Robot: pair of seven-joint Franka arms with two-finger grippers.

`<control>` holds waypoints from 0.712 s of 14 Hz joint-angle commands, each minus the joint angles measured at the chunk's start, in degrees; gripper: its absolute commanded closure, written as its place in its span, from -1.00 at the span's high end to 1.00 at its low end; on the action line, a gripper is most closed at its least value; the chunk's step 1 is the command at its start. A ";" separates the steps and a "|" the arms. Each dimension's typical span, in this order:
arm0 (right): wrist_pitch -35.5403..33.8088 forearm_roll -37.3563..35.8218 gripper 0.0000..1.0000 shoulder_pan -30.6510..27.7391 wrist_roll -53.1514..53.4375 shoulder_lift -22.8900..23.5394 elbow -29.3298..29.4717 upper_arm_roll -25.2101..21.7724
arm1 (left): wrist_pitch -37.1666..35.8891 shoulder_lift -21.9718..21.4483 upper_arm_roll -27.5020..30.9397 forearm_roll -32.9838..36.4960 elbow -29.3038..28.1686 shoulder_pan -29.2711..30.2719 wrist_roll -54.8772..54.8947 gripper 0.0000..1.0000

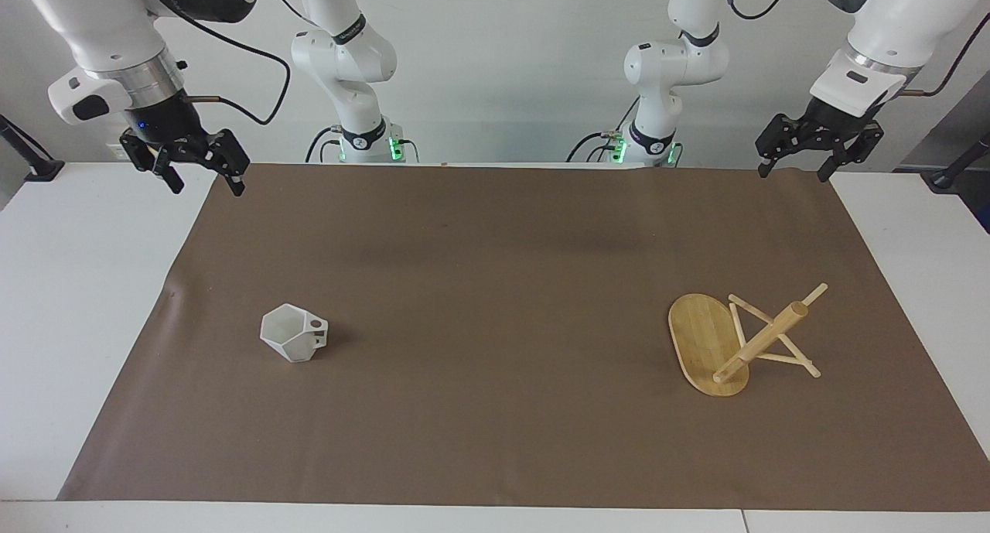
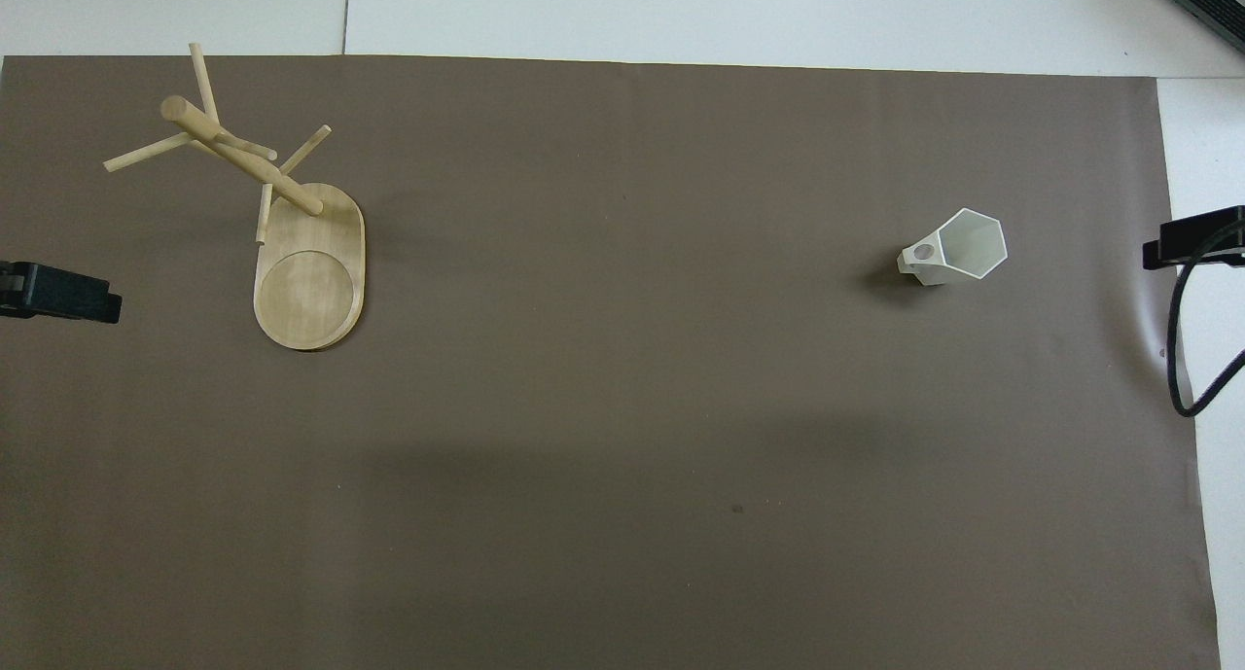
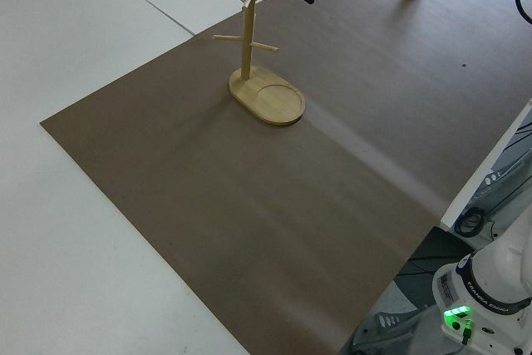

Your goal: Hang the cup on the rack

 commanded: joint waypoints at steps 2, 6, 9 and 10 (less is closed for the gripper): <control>0.78 0.38 1.00 -0.15 1.27 -0.79 -0.62 0.05 | -0.55 -1.11 -0.31 0.06 -0.77 0.52 -0.36 1.00; 0.78 0.02 1.00 -0.06 1.27 -0.79 -0.71 0.23 | -0.55 -1.11 -0.23 0.06 -0.77 0.52 -0.36 1.00; 1.39 0.11 1.00 0.03 1.36 -0.79 -0.80 0.23 | -0.55 -1.11 -0.23 0.06 -0.77 0.52 -0.36 1.00; 1.57 0.11 1.00 0.03 1.27 -0.88 -0.89 0.23 | -0.55 -1.11 -0.23 0.06 -0.77 0.43 -0.36 1.00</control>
